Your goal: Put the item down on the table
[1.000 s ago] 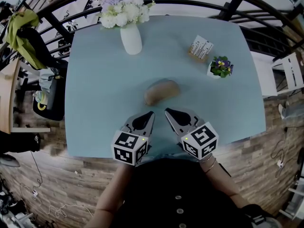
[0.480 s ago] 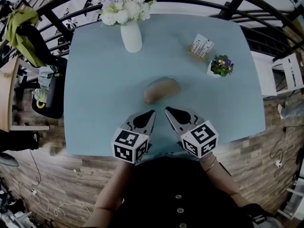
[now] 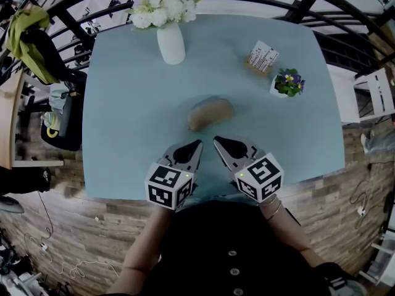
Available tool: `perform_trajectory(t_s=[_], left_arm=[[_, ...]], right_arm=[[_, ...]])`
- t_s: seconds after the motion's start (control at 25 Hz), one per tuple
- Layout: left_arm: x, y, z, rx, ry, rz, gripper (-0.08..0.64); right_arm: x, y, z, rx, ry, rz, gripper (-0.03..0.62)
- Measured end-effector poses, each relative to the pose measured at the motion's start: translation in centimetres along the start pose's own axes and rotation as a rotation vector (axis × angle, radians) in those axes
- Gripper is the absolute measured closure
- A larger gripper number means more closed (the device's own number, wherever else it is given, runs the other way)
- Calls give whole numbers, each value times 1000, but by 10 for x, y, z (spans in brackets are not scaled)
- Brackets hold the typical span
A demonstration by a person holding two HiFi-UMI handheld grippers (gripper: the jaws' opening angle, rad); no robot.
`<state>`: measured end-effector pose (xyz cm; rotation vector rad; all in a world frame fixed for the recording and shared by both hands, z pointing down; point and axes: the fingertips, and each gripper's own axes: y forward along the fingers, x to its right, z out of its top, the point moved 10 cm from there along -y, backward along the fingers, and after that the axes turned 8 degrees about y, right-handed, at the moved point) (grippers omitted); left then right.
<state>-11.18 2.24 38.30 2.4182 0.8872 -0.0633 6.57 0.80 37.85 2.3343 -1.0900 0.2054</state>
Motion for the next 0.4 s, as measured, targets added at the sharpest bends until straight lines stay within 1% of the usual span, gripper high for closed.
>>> perform_trajectory(t_s=[0.4], left_arm=[[2,6,0,-4,3,-7,545]], right_arm=[[6,2,-2,-7,7,-11,588]])
